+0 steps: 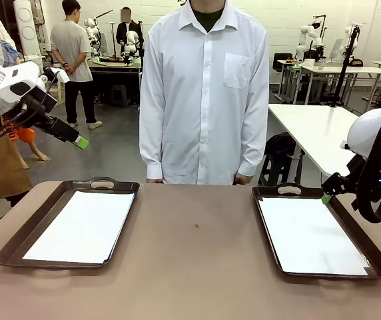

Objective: Sort the A4 documents.
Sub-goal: Place the A4 Paper in the designated Handle tray.

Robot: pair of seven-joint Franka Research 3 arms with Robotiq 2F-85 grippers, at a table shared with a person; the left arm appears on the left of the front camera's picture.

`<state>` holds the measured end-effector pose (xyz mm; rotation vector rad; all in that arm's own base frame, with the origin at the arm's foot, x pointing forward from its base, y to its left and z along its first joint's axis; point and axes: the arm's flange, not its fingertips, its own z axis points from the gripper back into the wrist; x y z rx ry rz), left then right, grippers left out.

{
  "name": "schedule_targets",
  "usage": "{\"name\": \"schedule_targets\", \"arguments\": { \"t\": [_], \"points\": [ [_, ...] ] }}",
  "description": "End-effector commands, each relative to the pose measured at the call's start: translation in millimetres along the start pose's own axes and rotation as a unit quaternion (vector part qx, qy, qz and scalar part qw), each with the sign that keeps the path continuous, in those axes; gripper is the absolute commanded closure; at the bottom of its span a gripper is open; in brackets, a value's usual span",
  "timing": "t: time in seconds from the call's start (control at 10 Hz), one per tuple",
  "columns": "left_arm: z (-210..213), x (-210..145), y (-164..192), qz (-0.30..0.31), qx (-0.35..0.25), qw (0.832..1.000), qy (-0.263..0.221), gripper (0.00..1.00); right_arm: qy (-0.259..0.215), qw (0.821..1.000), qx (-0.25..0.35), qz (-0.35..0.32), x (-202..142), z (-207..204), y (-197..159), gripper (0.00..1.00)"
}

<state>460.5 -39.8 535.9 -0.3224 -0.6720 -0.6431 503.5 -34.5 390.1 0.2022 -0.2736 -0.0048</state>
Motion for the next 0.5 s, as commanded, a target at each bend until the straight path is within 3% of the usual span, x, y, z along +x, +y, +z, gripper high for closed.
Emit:
{"name": "schedule_targets", "arguments": {
  "t": [0.0,0.4],
  "points": [
    [0.7,-1.2,0.8,-0.001,-0.006,1.000,-0.003,0.00,0.000,1.000,0.000,0.000,0.0,0.0,-0.8,0.00],
    [0.7,-1.2,0.8,-0.001,-0.006,1.000,-0.003,0.00,0.000,1.000,0.000,0.000,0.0,0.0,-0.8,0.00]
  ]
}}
